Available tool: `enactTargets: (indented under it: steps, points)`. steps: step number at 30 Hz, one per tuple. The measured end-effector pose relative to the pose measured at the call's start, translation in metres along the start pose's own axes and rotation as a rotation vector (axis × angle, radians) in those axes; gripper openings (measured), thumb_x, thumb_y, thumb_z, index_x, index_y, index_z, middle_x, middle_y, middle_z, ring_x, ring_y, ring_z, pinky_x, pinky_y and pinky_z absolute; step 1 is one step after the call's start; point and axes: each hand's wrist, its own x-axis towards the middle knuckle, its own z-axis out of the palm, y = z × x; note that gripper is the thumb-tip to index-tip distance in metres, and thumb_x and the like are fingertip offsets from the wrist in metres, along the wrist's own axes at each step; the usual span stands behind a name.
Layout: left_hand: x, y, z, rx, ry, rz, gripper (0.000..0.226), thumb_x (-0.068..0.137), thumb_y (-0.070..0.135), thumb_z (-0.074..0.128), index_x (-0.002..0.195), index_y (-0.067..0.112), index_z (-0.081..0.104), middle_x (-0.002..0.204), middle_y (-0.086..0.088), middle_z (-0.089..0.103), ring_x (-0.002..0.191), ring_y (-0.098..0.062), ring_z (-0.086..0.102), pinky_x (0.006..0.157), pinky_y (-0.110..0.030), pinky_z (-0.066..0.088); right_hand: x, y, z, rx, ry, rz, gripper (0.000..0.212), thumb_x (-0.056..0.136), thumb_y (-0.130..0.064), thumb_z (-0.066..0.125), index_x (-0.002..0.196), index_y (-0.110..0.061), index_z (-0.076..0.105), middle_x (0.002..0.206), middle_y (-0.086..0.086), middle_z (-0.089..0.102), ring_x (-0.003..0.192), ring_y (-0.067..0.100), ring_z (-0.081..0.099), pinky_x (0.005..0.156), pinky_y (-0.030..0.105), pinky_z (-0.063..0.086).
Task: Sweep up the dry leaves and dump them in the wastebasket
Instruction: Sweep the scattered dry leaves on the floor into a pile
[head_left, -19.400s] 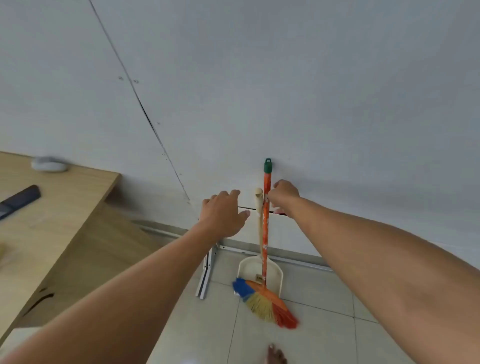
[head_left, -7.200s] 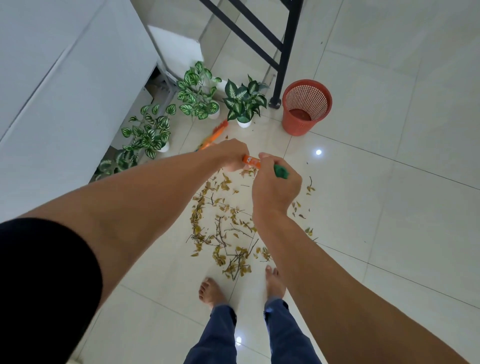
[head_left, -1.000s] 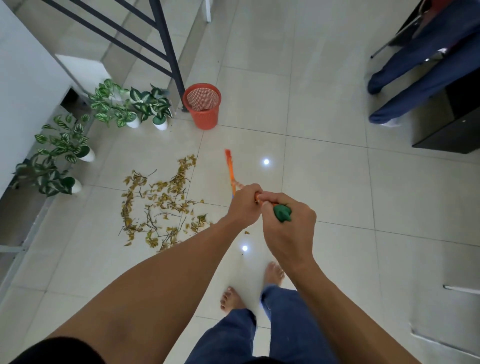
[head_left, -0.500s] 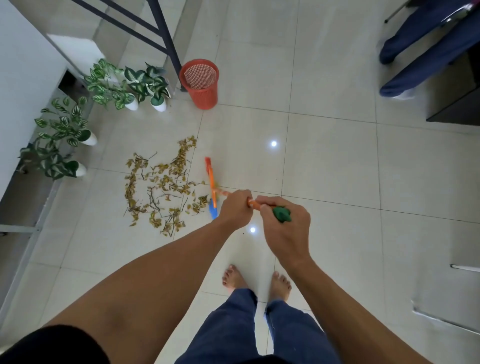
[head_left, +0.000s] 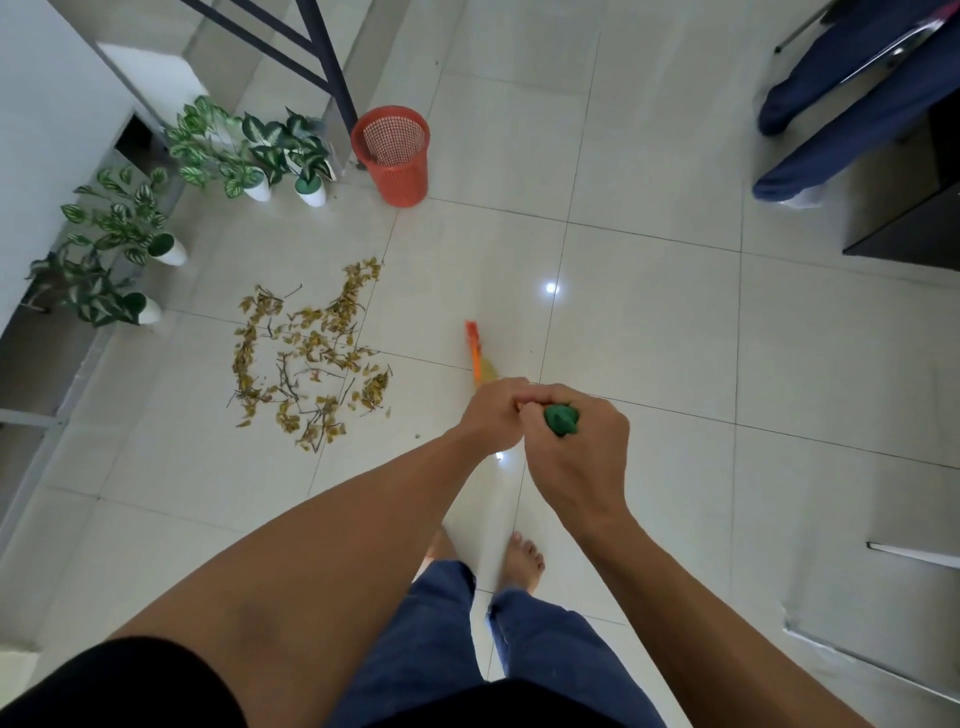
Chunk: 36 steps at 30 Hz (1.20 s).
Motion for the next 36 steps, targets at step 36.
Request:
enactTargets:
  steps: [36]
  points:
    - [-0.019,-0.033,0.016,0.254,-0.019,-0.149,0.03,0.084,0.015,0.049,0.059,0.023,0.035,0.058,0.009,0.042,0.06,-0.017,0.045,0.049,-0.025,0.03,-0.023,0.028,-0.01,0.154,-0.172,0.003,0.024,0.084,-0.003,0.064,0.089,-0.02,0.081,0.076,-0.01,0.075,0.069,0.005,0.067,0.065,0.013,0.052]
